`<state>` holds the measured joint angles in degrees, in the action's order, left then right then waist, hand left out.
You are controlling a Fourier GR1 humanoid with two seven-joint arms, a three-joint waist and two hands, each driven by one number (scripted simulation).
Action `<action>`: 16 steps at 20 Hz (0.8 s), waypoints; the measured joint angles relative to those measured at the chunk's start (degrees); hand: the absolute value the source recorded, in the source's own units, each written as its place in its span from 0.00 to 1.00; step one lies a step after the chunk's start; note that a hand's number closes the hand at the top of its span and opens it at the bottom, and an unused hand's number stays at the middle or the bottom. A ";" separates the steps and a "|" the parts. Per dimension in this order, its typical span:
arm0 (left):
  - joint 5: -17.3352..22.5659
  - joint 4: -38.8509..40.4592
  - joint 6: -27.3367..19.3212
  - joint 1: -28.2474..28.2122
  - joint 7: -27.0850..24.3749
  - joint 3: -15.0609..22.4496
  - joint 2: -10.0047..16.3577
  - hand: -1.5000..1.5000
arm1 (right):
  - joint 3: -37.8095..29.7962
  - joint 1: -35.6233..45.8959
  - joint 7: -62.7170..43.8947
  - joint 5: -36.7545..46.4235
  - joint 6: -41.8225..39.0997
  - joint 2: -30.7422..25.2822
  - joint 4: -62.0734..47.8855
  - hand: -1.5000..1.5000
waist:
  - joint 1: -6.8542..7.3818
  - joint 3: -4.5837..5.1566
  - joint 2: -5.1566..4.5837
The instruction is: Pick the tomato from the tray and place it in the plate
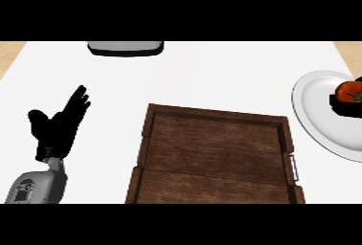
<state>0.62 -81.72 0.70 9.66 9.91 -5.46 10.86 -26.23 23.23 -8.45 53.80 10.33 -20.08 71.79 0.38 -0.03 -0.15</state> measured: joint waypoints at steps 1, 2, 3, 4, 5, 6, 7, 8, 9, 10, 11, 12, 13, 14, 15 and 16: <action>0.15 0.57 0.39 -0.16 -0.50 -0.21 0.18 0.50 | -0.15 -0.21 1.39 -0.19 -0.50 -1.13 -2.33 1.00 | 0.04 0.00 -0.04; -0.18 0.28 0.10 -0.47 -0.43 0.19 -0.23 0.50 | -0.52 -0.09 2.67 -0.81 -0.89 -1.99 -4.90 1.00 | 0.10 -0.01 -0.05; -0.37 0.39 0.06 -0.37 -0.35 0.24 -0.17 0.50 | -1.51 0.62 3.30 -2.38 -1.72 -2.47 -7.24 1.00 | 0.15 -0.03 -0.08; -0.56 0.25 -0.09 -0.74 -0.65 0.44 -0.45 0.50 | -2.50 0.97 3.76 -4.11 -3.26 -3.08 -8.91 0.00 | 0.15 -0.03 -0.06; -0.50 0.19 0.02 -0.54 -0.43 0.34 -0.29 0.50 | -3.12 1.65 4.24 -5.28 -4.26 -3.59 -11.18 0.00 | 0.19 -0.03 -0.07; -0.61 0.29 -0.06 -0.13 -0.28 0.24 -0.16 0.50 | -3.69 2.09 5.87 -6.42 -5.02 -4.46 -13.79 0.00 | 0.23 -0.03 -0.09; 0.07 -0.40 0.66 -0.14 0.41 -0.13 0.37 0.50 | -3.93 2.29 7.60 -7.09 -5.86 -5.52 -16.11 0.00 | 0.30 -0.04 -0.09; -0.23 -0.24 0.42 -0.19 0.25 0.05 0.10 0.50 | -4.15 2.80 9.75 -7.74 -5.80 -6.22 -18.90 0.00 | 0.33 -0.04 -0.10; -0.27 -0.34 0.43 -0.04 0.62 -0.01 0.17 0.50 | -4.32 3.14 11.98 -8.42 -5.41 -6.69 -21.20 0.00 | 0.32 -0.04 -0.10; -0.24 -0.40 0.44 -0.09 0.75 -0.19 0.26 0.50 | -4.65 3.02 14.08 -9.51 -5.77 -7.38 -21.84 0.00 | 0.23 -0.06 -0.07; -0.04 -0.70 0.78 -0.30 0.68 -0.38 0.43 0.50 | -4.74 3.29 15.66 -10.21 -5.66 -8.03 -22.83 0.00 | 0.18 -0.04 -0.04; -0.24 0.00 0.62 0.16 0.32 -0.35 0.20 0.50 | -4.72 3.47 17.50 -10.60 -4.63 -8.02 -23.30 0.00 | 0.10 -0.04 -0.04; -0.17 0.51 0.65 0.09 -0.20 -0.57 0.16 0.50 | -5.18 3.59 19.59 -11.51 -3.90 -8.17 -23.51 0.00 | 0.06 -0.04 -0.04; -0.26 0.97 0.53 0.44 -0.07 -0.60 0.09 0.50 | -5.65 3.41 21.94 -12.61 -3.35 -8.13 -23.28 0.00 | -0.07 -0.04 -0.02; -0.47 0.97 0.17 0.59 0.09 -0.56 -0.06 0.50 | -6.10 3.35 23.92 -14.00 -3.23 -7.74 -22.19 0.00 | -0.26 -0.04 0.06; -0.50 0.87 0.19 0.48 0.01 -0.58 -0.01 0.50 | -6.56 3.89 26.02 -15.43 -3.32 -7.53 -21.92 0.00 | -0.21 -0.04 0.08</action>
<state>0.12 -80.85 0.89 10.14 9.92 -6.05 10.84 -32.79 27.12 17.57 38.37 7.00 -27.60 49.88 0.17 -0.07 -0.07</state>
